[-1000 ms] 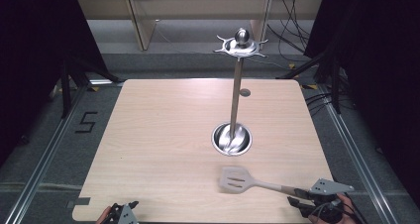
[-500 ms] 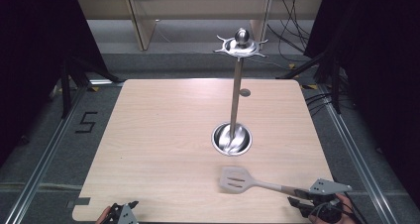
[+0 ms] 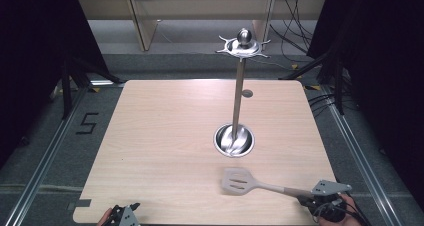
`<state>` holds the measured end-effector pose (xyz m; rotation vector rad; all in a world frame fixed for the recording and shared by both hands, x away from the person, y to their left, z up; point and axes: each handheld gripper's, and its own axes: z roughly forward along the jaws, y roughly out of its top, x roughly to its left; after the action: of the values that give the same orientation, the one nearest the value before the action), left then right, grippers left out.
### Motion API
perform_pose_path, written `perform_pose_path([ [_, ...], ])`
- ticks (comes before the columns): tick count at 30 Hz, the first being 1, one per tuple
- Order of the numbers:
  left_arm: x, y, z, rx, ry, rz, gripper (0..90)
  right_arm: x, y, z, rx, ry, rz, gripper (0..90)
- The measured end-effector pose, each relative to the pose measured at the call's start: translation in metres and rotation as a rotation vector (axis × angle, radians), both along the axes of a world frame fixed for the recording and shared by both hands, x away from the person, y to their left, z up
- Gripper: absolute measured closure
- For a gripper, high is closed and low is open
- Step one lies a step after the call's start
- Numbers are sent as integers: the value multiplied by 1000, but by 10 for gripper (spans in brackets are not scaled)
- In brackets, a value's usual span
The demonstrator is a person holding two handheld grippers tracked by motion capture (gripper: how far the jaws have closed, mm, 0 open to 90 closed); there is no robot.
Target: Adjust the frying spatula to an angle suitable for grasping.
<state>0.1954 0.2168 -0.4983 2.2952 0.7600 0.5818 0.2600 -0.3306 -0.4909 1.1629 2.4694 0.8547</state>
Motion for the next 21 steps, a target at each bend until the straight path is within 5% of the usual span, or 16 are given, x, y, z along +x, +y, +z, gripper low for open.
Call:
perform_pose_path([
  [4, 0, -2, -1, -16, -8, 18, 152, 4, -1, 0, -42, 6, 36, 900],
  [9, -1, -2, -2, -35, -2, 16, 152, 4, 4, -2, -51, 45, -23, 900],
  [10, 0, -2, -2, -33, -3, 12, 152, 8, 2, -4, -74, 0, 15, 900],
  [11, 0, -2, -2, -33, -2, 14, 152, 9, 3, -2, -86, 17, 9, 900],
  [14, -1, -1, -1, -10, 3, -1, 152, 14, 9, 3, -174, -27, 5, 900],
  [15, -1, -3, -3, -41, 2, 12, 152, 13, 11, 4, -166, -15, -11, 900],
  [18, 0, -1, -1, -5, 8, -9, 152, 13, 14, 0, -176, -3, 23, 900],
  [21, 0, -2, -2, -19, 2, 6, 152, 12, 17, 1, -193, 5, 11, 900],
])
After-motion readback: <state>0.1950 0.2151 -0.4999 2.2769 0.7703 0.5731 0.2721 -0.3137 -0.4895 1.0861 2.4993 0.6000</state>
